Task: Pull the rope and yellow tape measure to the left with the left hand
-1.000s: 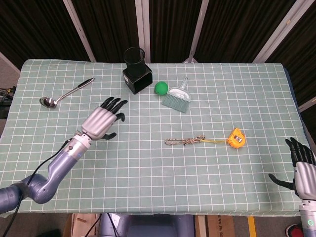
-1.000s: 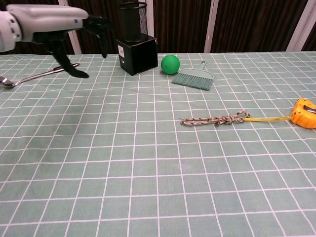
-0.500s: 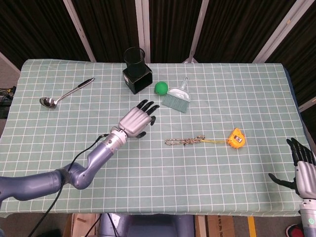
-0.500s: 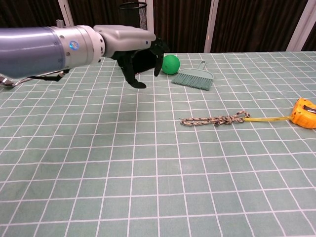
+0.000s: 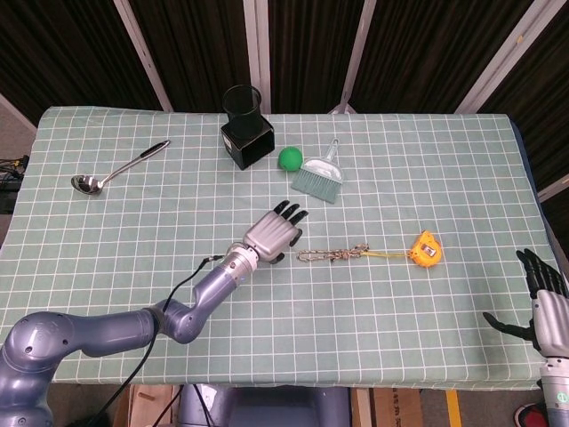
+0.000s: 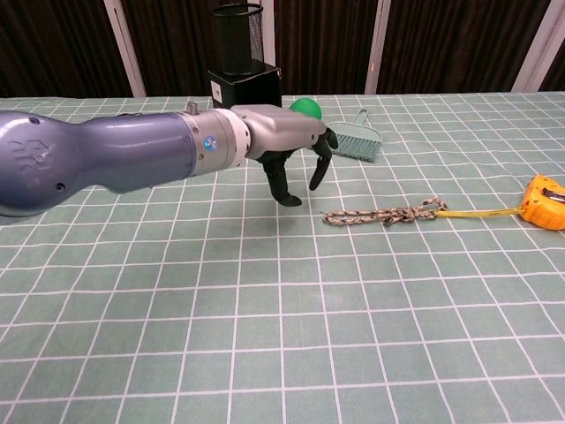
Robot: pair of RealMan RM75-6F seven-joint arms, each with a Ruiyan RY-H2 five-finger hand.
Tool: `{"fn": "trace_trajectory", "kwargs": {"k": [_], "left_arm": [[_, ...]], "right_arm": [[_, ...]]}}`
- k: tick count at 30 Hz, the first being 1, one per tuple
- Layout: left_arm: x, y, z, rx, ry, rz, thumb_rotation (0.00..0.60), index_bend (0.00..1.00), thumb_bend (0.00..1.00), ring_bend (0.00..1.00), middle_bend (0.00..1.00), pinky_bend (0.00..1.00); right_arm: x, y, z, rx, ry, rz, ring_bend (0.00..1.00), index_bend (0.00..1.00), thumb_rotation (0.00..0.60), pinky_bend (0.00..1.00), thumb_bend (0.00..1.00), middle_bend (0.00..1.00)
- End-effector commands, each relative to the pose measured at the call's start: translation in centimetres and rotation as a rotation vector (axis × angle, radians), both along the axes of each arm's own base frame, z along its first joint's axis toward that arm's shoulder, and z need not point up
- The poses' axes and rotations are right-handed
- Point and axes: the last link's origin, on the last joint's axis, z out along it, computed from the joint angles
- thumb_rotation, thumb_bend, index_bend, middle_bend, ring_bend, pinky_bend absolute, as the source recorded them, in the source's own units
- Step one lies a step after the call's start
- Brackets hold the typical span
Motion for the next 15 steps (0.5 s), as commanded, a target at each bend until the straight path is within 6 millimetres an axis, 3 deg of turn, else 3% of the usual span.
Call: {"fn": "trace_trajectory", "kwargs": {"k": [1, 15], "left_arm": [[0.2, -0.3, -0.9, -0.014, 0.009, -0.004, 0.600, 0.51, 0.38, 0.00, 0.07, 0.00], [1.1, -0.4, -3.0, -0.025, 0.011, -0.008, 0.600, 0.51, 0.40, 0.00, 0.08, 0.00]], "right_arm": [[0.0, 0.0, 0.0, -0.001, -0.003, -0.003, 0.00, 0.00, 0.600, 0.00, 0.12, 0.00], [-0.1, 0.0, 0.0, 0.003, -0.018, -0.015, 0.00, 0.00, 0.600, 0.00, 0.12, 0.00]]}}
